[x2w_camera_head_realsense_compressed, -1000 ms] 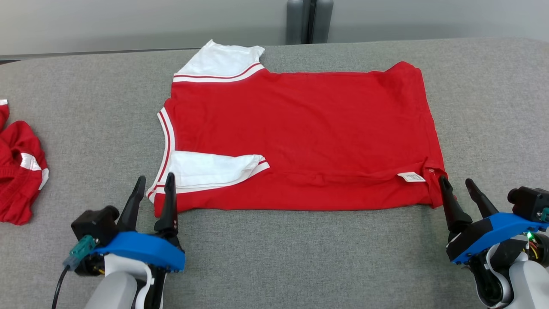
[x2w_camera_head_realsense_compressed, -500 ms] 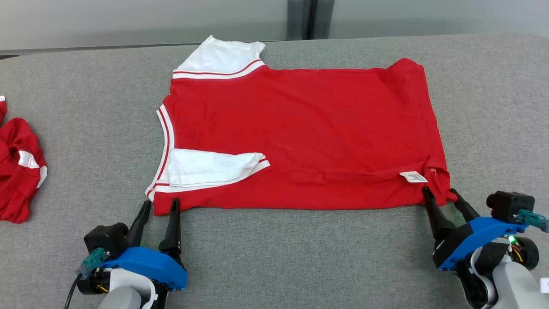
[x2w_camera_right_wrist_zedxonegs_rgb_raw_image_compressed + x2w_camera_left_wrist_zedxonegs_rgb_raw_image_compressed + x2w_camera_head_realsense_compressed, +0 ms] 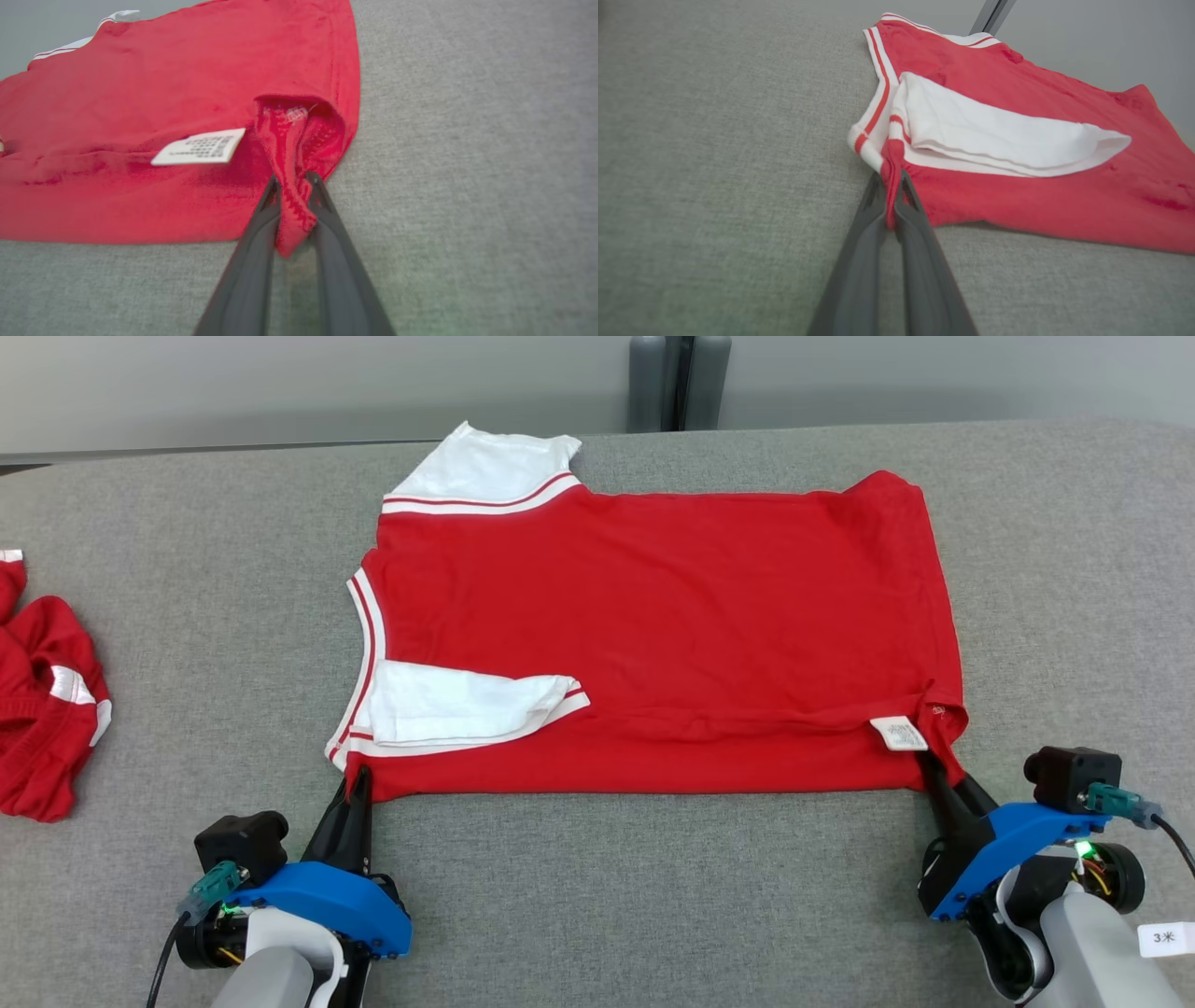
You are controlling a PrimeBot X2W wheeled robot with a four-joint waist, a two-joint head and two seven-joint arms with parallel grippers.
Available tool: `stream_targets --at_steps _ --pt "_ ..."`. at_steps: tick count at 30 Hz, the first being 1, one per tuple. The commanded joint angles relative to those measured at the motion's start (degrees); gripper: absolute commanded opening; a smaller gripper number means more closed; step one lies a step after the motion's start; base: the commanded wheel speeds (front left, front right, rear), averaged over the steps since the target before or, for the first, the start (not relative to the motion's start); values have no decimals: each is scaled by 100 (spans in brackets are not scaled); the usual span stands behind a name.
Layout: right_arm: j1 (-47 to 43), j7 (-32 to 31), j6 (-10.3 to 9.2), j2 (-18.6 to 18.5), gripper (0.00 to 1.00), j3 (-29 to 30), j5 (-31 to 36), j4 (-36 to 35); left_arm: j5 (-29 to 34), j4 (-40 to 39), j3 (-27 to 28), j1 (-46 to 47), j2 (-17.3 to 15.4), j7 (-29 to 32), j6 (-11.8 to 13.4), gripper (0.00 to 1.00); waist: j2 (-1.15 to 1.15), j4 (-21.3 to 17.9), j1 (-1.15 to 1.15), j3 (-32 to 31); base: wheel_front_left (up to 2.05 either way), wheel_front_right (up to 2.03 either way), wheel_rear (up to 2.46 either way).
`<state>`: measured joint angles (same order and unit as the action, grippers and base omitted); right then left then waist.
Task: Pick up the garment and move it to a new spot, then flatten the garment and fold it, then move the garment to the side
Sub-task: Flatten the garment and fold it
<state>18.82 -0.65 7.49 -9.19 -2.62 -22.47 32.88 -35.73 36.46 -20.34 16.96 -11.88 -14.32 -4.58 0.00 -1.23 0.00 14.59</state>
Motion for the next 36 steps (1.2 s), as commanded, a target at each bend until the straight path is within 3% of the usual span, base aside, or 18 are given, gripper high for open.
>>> stream_targets --at_steps 1,6,16,26,35,36 --pt "69 124 1 0 0 -48 -13 87 -30 40 25 122 21 -41 -41 0 0 3 0 -23 0 0 0" --pt "-130 396 1 -41 0 -136 -141 95 32 -93 84 -58 -1 -76 -48 0 0 50 0 -176 0 0 0" --pt "-876 451 1 -86 0 -309 -380 -640 188 -1123 355 -1035 -89 -90 244 0 0 156 0 -463 0 0 0" --pt "-2137 104 1 116 0 -98 -306 -2072 152 -2518 535 -2315 -184 1 792 0 0 236 0 -589 0 0 0" --pt "-2937 -447 1 314 0 257 -268 -2922 164 -3251 482 -2877 -268 248 1078 0 0 294 0 -613 0 0 0" --pt "-2969 -511 1 330 4 278 -280 -2958 258 -3272 439 -2887 -318 275 1115 0 0 291 0 -611 0 0 0"
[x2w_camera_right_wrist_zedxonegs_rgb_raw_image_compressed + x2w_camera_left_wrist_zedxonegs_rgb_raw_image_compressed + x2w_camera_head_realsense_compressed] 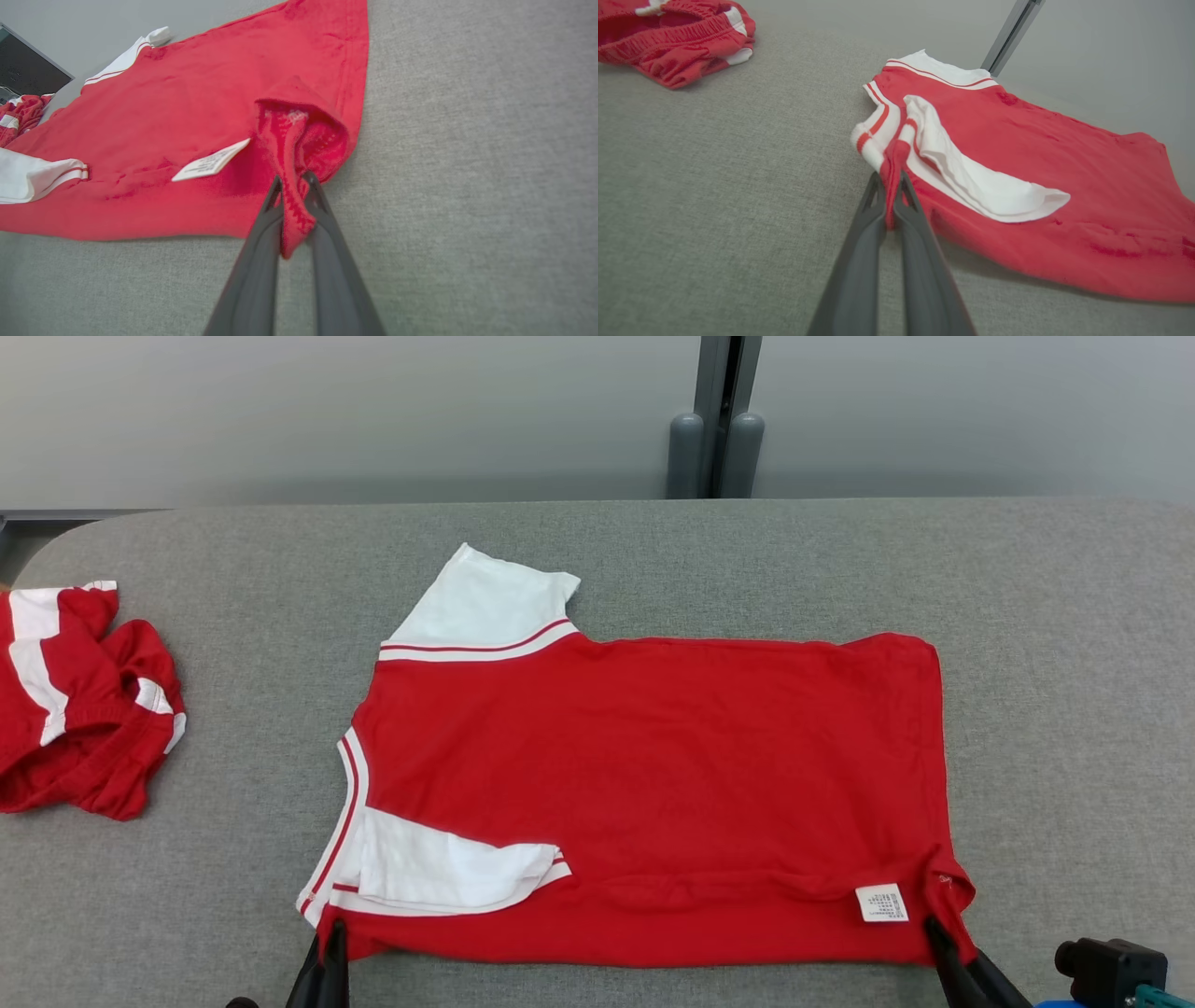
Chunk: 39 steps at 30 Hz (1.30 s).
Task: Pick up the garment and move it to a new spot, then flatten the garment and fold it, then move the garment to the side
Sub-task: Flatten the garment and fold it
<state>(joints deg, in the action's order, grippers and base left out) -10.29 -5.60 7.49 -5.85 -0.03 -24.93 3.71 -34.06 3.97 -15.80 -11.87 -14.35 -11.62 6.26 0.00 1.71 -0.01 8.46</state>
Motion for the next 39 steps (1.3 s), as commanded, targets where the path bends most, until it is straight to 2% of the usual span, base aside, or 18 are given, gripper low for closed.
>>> stream_targets --at_steps 1,2,6,12,24,30,39 --pt "-63 -75 1 14 49 19 -15 -52 202 -17 -76 14 -126 32 62 50 0 -9 1 4 0 0 0" --pt "-55 -105 1 44 100 42 -7 -63 223 -30 -111 45 -89 38 86 99 0 -17 1 2 0 0 0" --pt "145 1 1 99 100 139 90 -111 249 -73 -97 189 -7 -91 69 100 0 -66 1 -37 0 0 0" --pt "523 630 1 107 100 350 412 -315 417 -199 46 417 27 -281 74 100 0 -128 1 -117 0 0 0" --pt "925 1605 1 204 100 25 841 -249 1105 -223 269 1023 171 -360 -13 100 0 -145 1 -405 0 0 0" --pt "754 1810 1 265 100 -36 1026 -167 1342 -4 292 1108 184 -361 -162 100 0 -140 1 -550 0 0 0" --pt "523 1918 1 296 100 59 1137 -47 1494 343 416 1077 148 -363 -191 100 0 -114 1 -672 0 0 0"
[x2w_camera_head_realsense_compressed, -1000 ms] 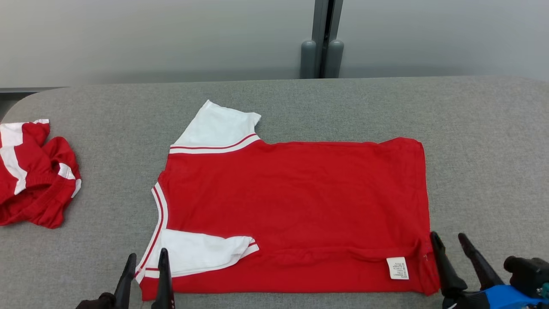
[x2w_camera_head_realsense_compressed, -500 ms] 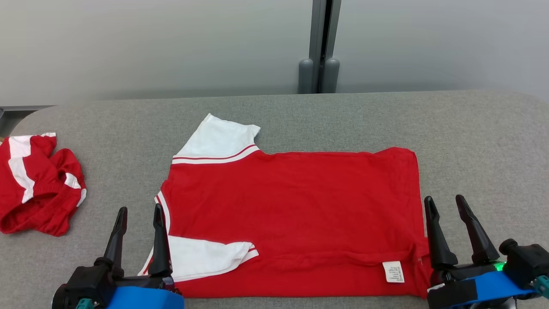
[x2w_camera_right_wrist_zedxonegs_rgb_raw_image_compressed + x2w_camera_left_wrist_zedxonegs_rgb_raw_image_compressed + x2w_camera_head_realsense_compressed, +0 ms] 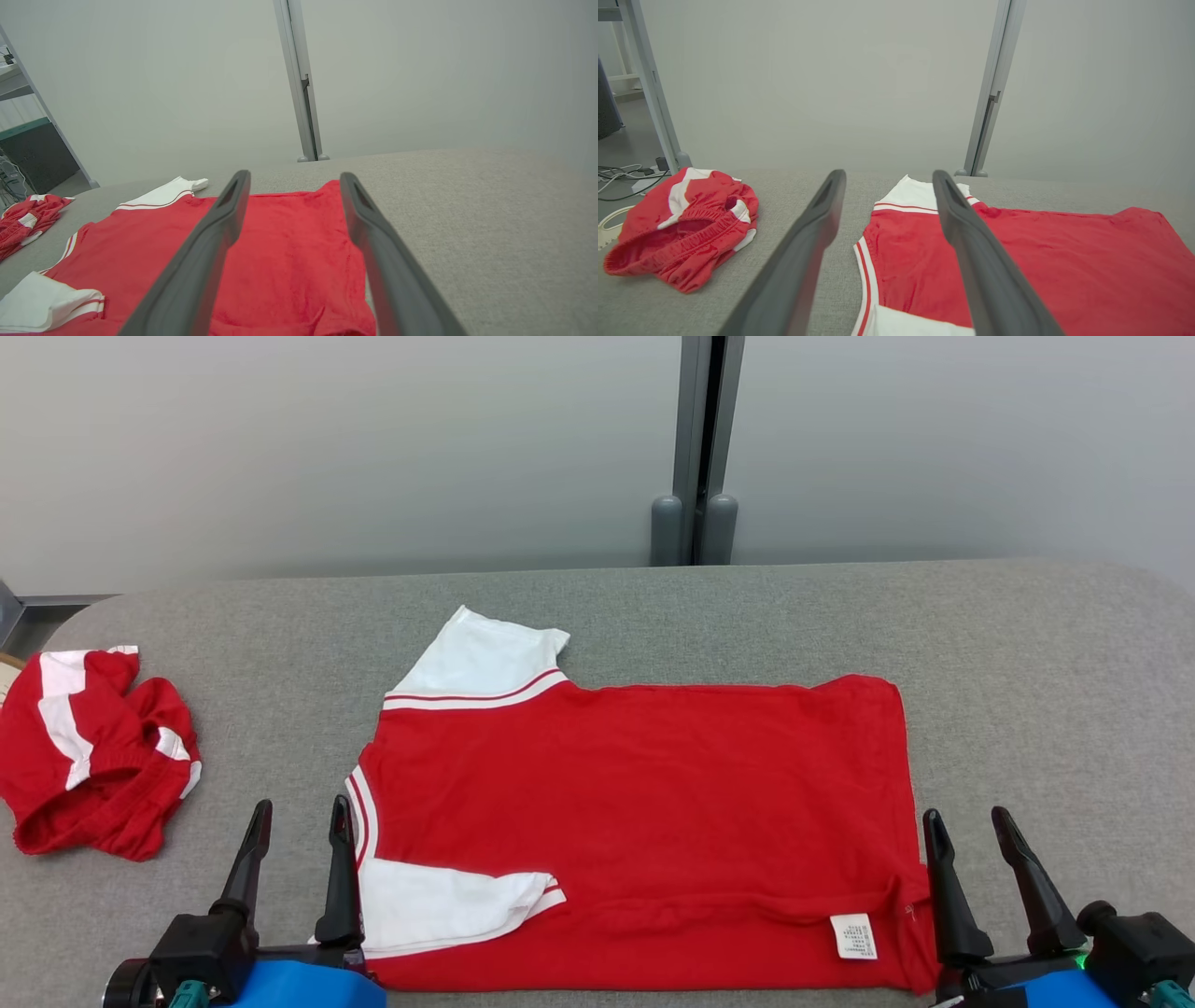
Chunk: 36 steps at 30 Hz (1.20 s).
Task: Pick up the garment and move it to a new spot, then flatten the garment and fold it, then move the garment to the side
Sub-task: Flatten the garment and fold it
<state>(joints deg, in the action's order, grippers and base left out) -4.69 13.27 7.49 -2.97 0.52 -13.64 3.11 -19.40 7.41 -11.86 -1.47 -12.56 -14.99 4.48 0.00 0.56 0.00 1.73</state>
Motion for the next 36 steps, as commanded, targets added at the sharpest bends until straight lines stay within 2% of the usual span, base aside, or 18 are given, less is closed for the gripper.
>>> stream_targets --at_steps 1,23,28,36 --pt "-50 36 1 8 100 23 -2 32 19 25 37 19 -28 -25 -29 100 0 7 0 -1 0 0 0" --pt "71 -68 1 10 100 139 41 213 57 329 214 146 16 -26 -247 100 0 20 0 56 0 0 0" --pt "555 -266 1 -100 100 300 195 169 27 379 212 772 -52 27 -376 100 0 70 0 269 0 0 0" --pt "2018 -1074 1 -649 100 291 169 314 -124 769 206 2817 -314 583 -819 100 0 -6 0 1055 0 0 0"
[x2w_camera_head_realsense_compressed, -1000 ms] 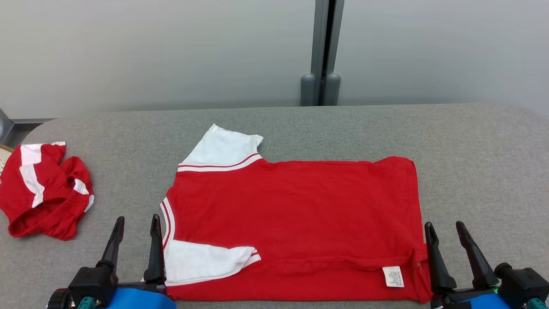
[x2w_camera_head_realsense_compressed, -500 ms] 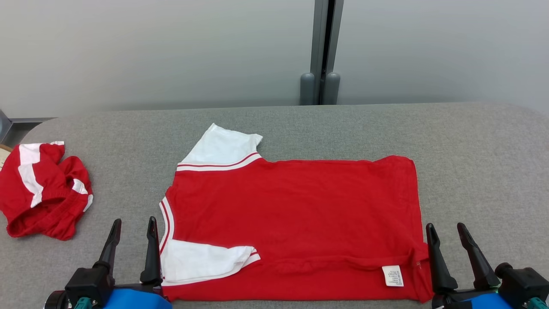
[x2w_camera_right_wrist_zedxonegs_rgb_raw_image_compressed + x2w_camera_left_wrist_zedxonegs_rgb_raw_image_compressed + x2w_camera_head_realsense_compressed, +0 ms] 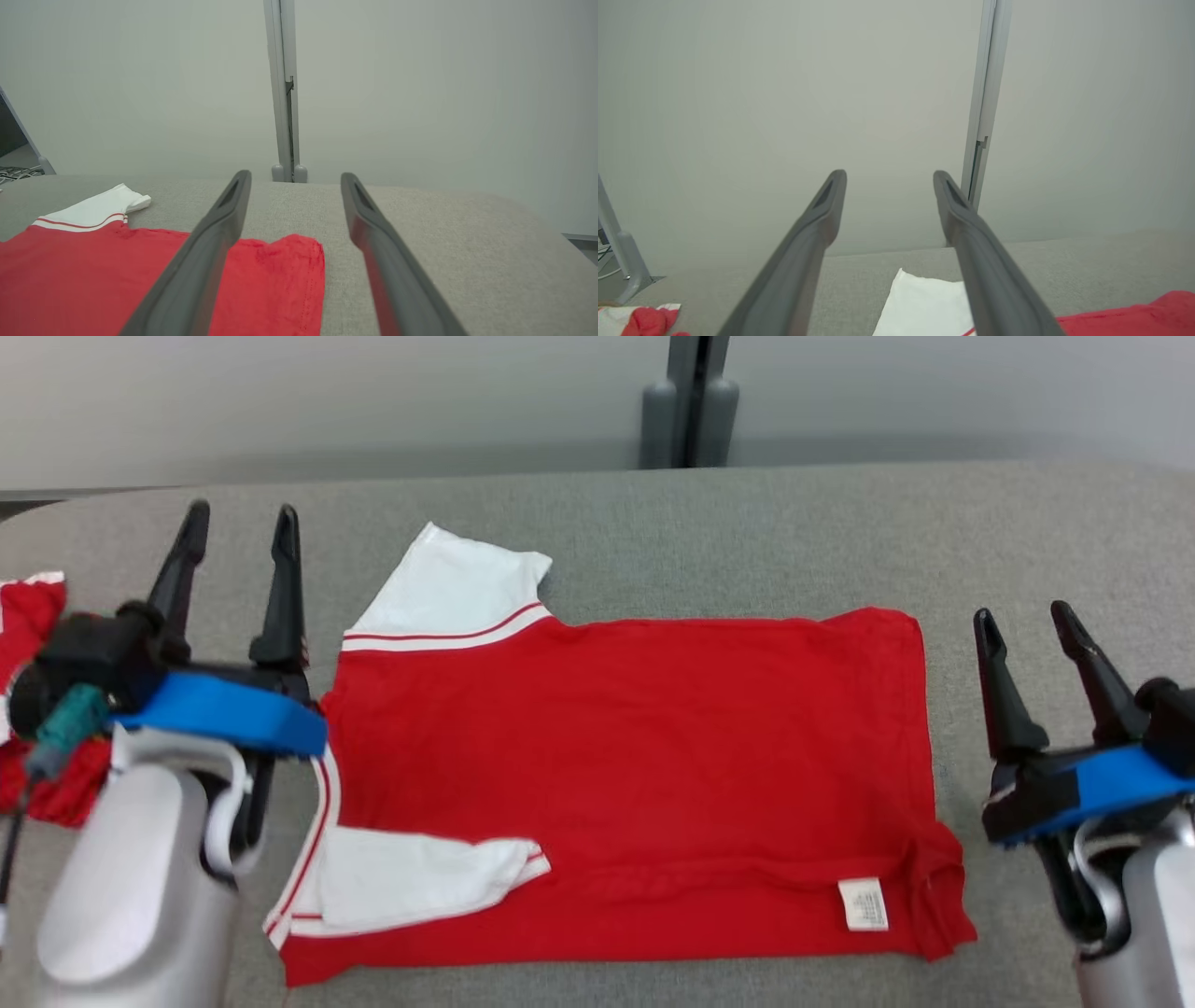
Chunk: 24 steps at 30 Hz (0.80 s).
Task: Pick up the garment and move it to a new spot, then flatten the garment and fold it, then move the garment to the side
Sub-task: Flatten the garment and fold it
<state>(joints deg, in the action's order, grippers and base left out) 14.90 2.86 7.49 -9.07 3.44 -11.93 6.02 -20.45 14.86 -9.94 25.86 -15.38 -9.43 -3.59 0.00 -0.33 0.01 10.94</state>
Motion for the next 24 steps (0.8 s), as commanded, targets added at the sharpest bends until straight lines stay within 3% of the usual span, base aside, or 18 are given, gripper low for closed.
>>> stream_targets --at_steps 1,5,13,24 --pt "248 -169 1 -97 100 -26 -8 89 -50 110 4 345 -76 129 -65 100 0 52 -1 267 0 0 0" --pt "927 -579 1 -275 100 -138 -33 292 -203 531 -115 1384 -221 558 -249 100 0 -68 -1 841 0 0 0" --pt "1698 -775 1 -416 100 -505 -237 763 -435 1572 -563 2716 -450 1108 -389 100 0 -348 -1 1635 0 0 0" --pt "2323 -631 1 -279 100 -1051 -730 1068 -1225 2965 -1577 3401 -859 1623 -389 100 0 -857 -1 2256 0 0 0"
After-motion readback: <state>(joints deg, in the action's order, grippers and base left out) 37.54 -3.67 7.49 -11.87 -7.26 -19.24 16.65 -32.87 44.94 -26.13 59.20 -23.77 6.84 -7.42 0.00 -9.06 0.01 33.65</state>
